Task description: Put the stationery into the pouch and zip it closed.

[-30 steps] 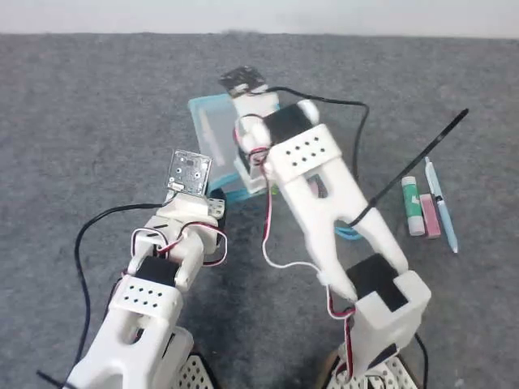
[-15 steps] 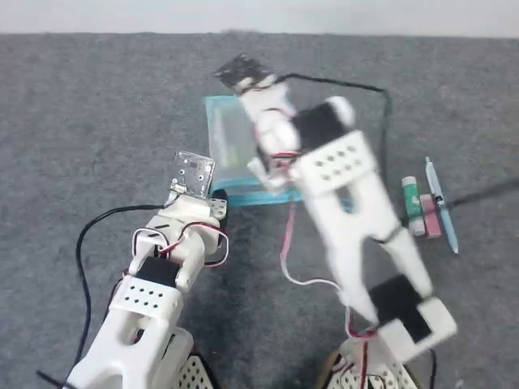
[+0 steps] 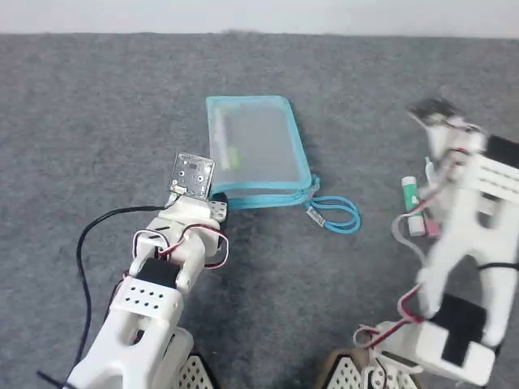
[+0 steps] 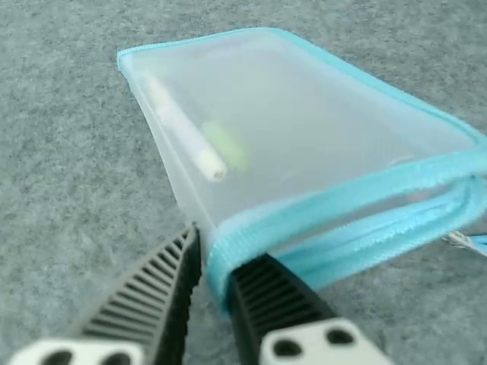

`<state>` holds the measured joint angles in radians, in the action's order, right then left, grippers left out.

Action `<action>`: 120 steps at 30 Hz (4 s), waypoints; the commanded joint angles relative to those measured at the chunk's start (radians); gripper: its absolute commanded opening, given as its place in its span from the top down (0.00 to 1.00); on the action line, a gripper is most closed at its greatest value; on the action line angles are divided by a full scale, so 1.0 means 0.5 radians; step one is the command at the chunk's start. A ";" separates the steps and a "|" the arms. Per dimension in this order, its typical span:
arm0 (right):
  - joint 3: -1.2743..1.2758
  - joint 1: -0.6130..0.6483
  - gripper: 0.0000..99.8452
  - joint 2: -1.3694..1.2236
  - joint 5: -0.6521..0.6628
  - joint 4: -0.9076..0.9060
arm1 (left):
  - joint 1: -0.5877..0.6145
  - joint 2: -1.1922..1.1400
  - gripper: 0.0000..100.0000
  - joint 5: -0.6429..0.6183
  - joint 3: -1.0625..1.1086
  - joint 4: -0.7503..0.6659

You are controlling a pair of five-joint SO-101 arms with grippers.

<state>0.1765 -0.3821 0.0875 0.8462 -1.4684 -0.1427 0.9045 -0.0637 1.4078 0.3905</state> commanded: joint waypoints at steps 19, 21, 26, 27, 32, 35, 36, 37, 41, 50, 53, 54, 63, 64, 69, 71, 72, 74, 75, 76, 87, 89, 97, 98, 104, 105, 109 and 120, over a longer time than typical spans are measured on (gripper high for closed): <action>0.012 -0.272 0.87 -0.879 0.390 0.634 | 0.003 0.003 0.99 0.006 0.002 -0.046; 0.012 -0.272 0.95 -0.922 0.381 0.634 | 0.003 0.003 0.99 0.006 0.002 -0.046; 0.000 -0.308 1.00 -0.898 0.304 0.603 | 0.003 0.003 0.99 0.006 0.002 -0.046; -0.018 -0.321 0.99 -0.852 0.252 0.594 | 0.003 0.003 0.99 0.006 0.002 -0.046; -0.110 -0.358 0.99 -0.468 0.083 0.315 | 0.003 0.006 0.99 0.006 0.002 -0.046; -0.107 -0.324 0.99 -0.137 0.034 0.164 | 0.003 0.009 0.99 0.006 0.002 -0.046; -0.101 -0.302 0.99 -0.026 0.028 0.106 | 0.003 0.009 0.99 0.006 0.002 -0.046; -0.101 -0.278 0.99 0.075 0.018 0.038 | 0.003 0.009 0.99 0.006 0.002 -0.046; -0.101 -0.029 0.99 0.453 0.012 -0.281 | 0.003 0.012 0.99 0.006 0.002 -0.046; 0.307 0.993 0.99 1.281 -0.123 -0.637 | 0.003 0.012 0.99 0.006 0.002 -0.046; 0.589 1.349 0.99 1.521 -0.147 -0.637 | 0.003 0.015 0.99 0.006 0.002 -0.046; 0.681 1.447 0.99 1.579 -0.153 -0.637 | 0.003 0.015 0.99 0.006 0.002 -0.046; 0.875 1.686 0.99 1.493 -0.417 -0.434 | 0.003 0.015 0.99 0.006 -0.002 -0.046; 0.868 1.686 0.99 1.444 -0.448 -0.407 | 0.003 0.015 0.99 0.006 -0.002 -0.046; 0.856 1.686 0.99 1.168 -0.632 -0.207 | 0.003 0.015 0.99 0.006 -0.002 -0.046; 0.807 1.683 0.99 1.051 -0.721 -0.152 | 0.003 0.015 0.99 0.006 -0.002 -0.046; 0.767 1.683 0.99 0.996 -0.773 -0.137 | 0.003 0.015 0.99 0.006 -0.002 -0.046; 0.657 1.689 0.99 0.876 -0.859 -0.140 | 0.003 0.015 0.99 0.006 -0.002 -0.046; 0.589 1.692 0.99 0.818 -0.905 -0.149 | 0.003 0.015 0.99 0.006 -0.002 -0.046; 0.516 1.692 0.99 0.753 -0.961 -0.158 | -0.003 0.015 0.99 0.006 -0.002 -0.046; -0.368 1.692 0.99 0.032 -1.540 -0.275 | -0.144 0.003 0.99 0.074 0.002 -0.049; -0.528 1.692 0.99 -0.087 -1.611 -0.275 | -0.221 0.003 0.99 0.080 0.002 -0.046; -0.997 1.784 0.87 -0.315 -1.660 -0.471 | -0.264 0.003 0.99 0.092 0.002 -0.046; -1.016 1.824 0.85 -0.311 -1.620 -0.480 | -0.261 0.003 0.99 0.092 0.002 -0.049; -1.025 1.941 0.83 -0.226 -1.528 -0.477 | -0.252 0.003 0.99 0.092 0.002 -0.046; -1.025 1.938 0.83 -0.198 -1.488 -0.483 | -0.249 0.003 0.99 0.092 0.002 -0.046; -1.025 1.791 0.83 -0.017 -1.384 -0.535 | -0.249 0.003 0.99 0.092 0.002 -0.046; -0.473 0.895 0.83 0.244 -0.872 -0.569 | 0.031 0.015 0.99 0.077 -0.057 -0.040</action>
<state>-0.1657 0.1734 0.1626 0.3337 -1.7522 -0.2240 0.9045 -0.0284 1.4246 0.3905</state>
